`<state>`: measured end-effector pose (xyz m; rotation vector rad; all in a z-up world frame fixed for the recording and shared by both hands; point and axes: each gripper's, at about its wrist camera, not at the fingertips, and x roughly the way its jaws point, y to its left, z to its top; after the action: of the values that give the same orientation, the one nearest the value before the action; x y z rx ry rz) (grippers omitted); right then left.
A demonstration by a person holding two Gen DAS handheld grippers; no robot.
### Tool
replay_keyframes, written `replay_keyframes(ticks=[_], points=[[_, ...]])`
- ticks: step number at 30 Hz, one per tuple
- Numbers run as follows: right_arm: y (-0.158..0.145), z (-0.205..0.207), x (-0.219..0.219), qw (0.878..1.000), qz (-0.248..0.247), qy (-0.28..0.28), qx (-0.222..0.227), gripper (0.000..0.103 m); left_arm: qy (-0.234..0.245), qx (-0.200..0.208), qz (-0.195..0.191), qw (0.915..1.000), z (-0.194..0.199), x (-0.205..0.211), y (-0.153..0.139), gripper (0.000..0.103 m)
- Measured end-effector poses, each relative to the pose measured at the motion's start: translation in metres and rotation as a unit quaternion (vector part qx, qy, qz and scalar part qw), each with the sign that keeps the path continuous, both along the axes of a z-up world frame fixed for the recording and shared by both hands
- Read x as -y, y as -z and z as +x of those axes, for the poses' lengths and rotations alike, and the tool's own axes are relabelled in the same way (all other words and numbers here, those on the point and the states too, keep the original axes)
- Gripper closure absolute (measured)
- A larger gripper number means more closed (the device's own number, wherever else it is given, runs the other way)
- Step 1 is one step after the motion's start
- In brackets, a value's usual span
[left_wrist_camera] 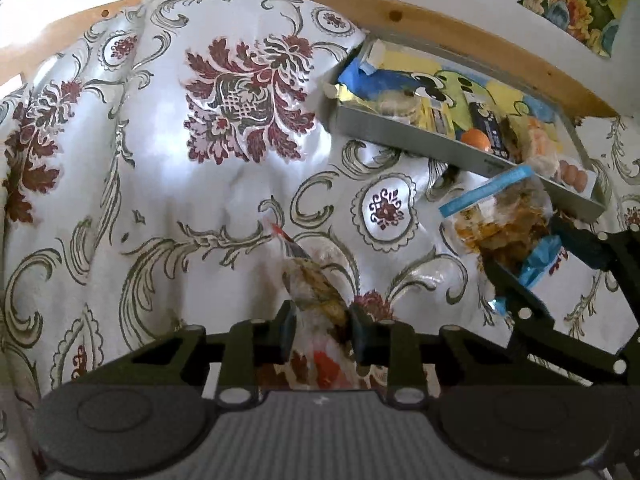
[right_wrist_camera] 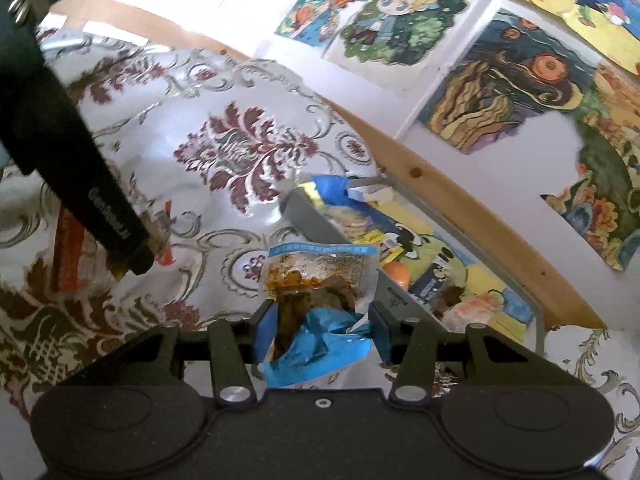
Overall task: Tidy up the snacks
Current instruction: 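Carry the blue-tagged packet and red-capped stick to the tray with both tools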
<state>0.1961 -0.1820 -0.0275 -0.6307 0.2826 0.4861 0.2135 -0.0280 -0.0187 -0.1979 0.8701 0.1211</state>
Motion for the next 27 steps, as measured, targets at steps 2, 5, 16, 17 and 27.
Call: replay_keyframes(ticks=[2,5,16,17,27], points=[[0.000,0.002,0.003,1.000,0.005,0.003,-0.001,0.052,-0.003,0.010,0.006,0.9999,-0.002,0.001,0.000,0.078],[-0.001,0.005,0.004,1.000,0.011,0.008,0.001,0.052,-0.001,0.032,0.017,0.9994,-0.005,0.003,-0.004,0.078],[-0.006,0.017,0.008,0.999,0.039,0.022,0.004,0.052,-0.016,0.077,0.010,0.9969,-0.004,0.000,-0.012,0.079],[-0.007,0.018,0.009,0.999,0.044,0.023,0.005,0.052,-0.016,0.080,0.010,0.9967,-0.003,0.001,-0.013,0.079],[-0.017,0.024,0.015,0.997,0.064,0.035,0.018,0.052,-0.006,0.117,0.017,0.9930,0.000,0.007,-0.037,0.079]])
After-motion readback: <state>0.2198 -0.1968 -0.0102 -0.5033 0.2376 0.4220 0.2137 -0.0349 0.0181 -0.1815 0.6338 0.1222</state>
